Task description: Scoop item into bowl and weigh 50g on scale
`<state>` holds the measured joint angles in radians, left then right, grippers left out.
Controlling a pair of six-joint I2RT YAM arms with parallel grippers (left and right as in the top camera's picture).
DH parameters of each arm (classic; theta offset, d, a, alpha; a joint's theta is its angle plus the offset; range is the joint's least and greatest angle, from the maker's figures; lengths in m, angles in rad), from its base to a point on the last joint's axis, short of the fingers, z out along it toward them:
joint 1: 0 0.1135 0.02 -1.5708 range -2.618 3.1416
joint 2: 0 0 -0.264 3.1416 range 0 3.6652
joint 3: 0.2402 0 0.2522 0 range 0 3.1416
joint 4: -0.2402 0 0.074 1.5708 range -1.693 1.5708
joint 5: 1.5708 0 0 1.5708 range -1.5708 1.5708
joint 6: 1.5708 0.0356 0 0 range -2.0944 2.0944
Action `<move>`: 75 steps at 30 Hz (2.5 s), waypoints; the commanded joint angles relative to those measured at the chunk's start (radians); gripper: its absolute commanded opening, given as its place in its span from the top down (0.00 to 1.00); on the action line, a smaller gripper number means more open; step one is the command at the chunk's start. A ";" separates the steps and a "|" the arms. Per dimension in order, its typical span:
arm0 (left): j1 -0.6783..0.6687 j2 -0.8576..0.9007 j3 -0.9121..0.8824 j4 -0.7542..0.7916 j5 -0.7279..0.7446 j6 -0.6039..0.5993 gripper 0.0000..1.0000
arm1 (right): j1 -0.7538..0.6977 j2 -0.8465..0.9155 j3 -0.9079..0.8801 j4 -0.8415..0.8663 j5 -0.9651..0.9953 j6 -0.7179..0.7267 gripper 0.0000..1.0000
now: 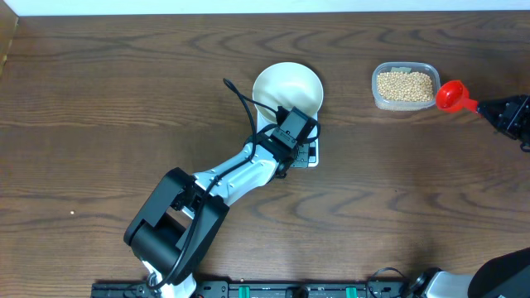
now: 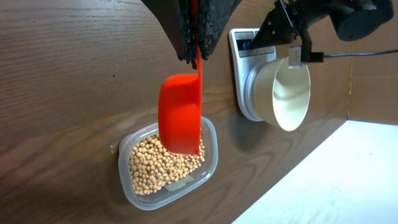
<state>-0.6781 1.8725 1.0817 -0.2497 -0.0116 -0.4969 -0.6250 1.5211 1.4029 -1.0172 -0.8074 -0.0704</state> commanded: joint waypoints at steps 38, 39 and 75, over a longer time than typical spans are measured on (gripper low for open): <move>0.006 0.095 -0.064 -0.060 -0.143 -0.101 0.93 | -0.002 0.003 -0.006 -0.008 -0.007 -0.022 0.99; 0.006 0.089 -0.064 -0.060 -0.129 -0.089 0.92 | -0.002 0.003 -0.006 -0.008 -0.007 -0.022 0.99; 0.675 -0.598 -0.063 -0.011 -0.089 0.074 0.93 | 0.080 0.003 -0.006 0.299 -0.068 0.060 0.99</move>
<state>-0.1173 1.2594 1.0138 -0.3141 -0.0845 -0.4583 -0.5884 1.5215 1.3994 -0.7677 -0.8268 -0.0406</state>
